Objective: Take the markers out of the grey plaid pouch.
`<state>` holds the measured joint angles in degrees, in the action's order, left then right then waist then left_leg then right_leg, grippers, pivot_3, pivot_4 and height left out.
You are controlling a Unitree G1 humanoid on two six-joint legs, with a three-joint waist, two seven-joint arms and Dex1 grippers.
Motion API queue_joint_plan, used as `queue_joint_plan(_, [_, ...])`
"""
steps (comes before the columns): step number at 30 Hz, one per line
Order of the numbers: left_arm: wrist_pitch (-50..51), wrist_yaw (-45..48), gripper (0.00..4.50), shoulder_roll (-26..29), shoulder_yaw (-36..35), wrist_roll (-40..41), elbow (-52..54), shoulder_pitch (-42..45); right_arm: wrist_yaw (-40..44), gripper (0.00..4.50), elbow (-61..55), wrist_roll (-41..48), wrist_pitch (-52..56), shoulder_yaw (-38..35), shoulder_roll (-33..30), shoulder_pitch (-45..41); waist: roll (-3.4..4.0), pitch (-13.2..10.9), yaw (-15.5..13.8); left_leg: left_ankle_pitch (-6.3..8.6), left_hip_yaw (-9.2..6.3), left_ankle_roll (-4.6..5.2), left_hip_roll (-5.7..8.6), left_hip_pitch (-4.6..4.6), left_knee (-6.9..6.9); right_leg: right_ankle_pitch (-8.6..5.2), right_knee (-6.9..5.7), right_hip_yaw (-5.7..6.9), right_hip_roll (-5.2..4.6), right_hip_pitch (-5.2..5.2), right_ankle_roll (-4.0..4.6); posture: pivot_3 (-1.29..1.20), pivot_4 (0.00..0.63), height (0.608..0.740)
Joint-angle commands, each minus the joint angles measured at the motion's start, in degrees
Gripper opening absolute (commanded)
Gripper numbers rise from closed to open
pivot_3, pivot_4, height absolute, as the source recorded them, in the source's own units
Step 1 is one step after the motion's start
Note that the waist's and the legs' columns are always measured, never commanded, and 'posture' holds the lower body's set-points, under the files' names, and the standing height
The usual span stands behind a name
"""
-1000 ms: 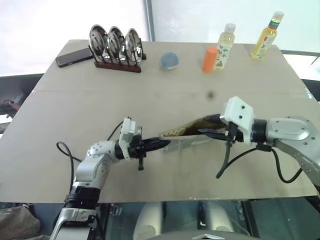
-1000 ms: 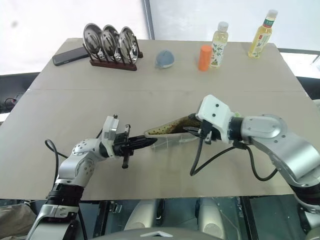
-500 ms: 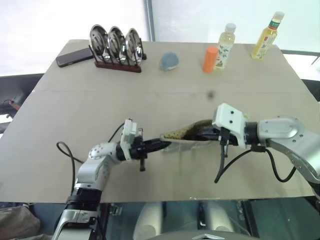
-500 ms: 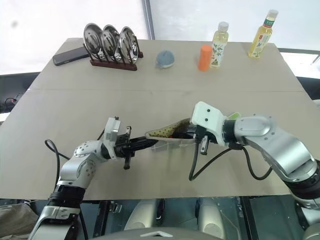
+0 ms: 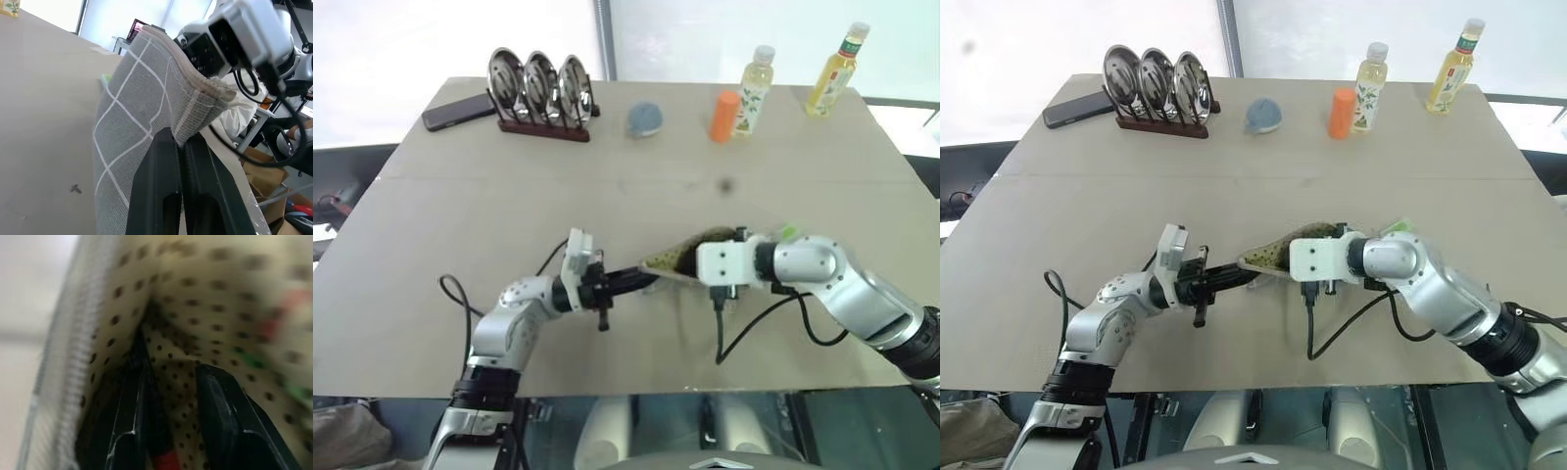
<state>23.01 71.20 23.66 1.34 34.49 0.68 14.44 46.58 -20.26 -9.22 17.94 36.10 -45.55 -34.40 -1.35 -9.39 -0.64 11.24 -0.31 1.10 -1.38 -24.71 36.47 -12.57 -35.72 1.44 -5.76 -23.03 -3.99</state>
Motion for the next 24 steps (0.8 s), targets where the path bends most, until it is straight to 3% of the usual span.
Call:
queue_joint_plan(1, [1.17, -0.82, 0.0, -0.92, 1.0, 1.63, 3.54, 0.92, -0.83, 1.58, 4.74, -7.73, -7.76, 2.37, 2.52, -1.45, 0.0, 0.0, 0.05, 0.0, 0.0, 0.0, 0.0, 0.02, 0.0, 0.0, -0.01, 0.0, 0.01, 0.0, 0.0, 0.0, 0.15, 0.74])
queue_joint_plan(6, [2.36, -2.06, 0.0, -1.74, 1.57, 1.91, 4.52, 1.68, 0.99, 1.58, 14.99, -14.43, -10.13, 5.67, 7.11, -1.28, -0.04, 0.03, 0.06, -0.01, -0.04, -0.01, -0.03, 0.03, 0.01, 0.02, -0.05, -0.02, 0.09, 0.01, -0.01, 0.0, 0.15, 0.74])
queue_joint_plan(11, [2.5, -3.32, 0.0, -1.99, 0.9, 1.92, 4.81, 1.56, 2.96, 0.19, 15.01, -13.71, -10.55, 0.8, 8.1, -0.38, -0.11, 0.09, 0.06, -0.01, -0.07, -0.01, -0.06, 0.31, 0.01, -0.01, -0.05, 0.0, 0.11, 0.3, 0.03, 0.0, 0.15, 0.74])
queue_joint_plan(14, [0.86, -4.39, 0.0, -1.42, -0.16, 0.42, 2.87, 1.84, 6.38, 0.18, 5.56, -5.9, -4.99, -7.7, 6.9, 1.76, -0.11, 0.09, -0.28, -0.01, -0.13, -0.01, -0.06, 0.3, 0.06, -0.01, -0.05, 0.03, 0.1, 0.31, 0.04, 0.0, 0.15, 0.74])
queue_joint_plan(19, [-5.45, -6.4, 0.0, -0.95, -1.42, -4.06, -2.81, 2.52, 12.42, 0.18, -10.74, 17.7, 15.82, -28.17, 7.26, 2.87, -0.08, 0.05, -0.11, 0.0, -0.15, -0.01, -0.05, 0.14, 0.06, 0.11, -0.03, 0.03, 0.08, 0.25, -0.12, 0.0, 0.15, 0.74])
queue_joint_plan(24, [-12.39, -7.89, 0.0, -1.02, -1.06, -8.91, -8.74, 4.41, 11.83, 0.18, -14.04, 35.59, 30.64, -44.69, 6.89, 2.17, -0.08, 0.06, -0.22, 0.01, -0.23, -0.01, -0.06, 0.15, 0.04, 0.0, 0.03, 0.14, 0.07, 0.28, 0.06, 0.0, 0.15, 0.74])
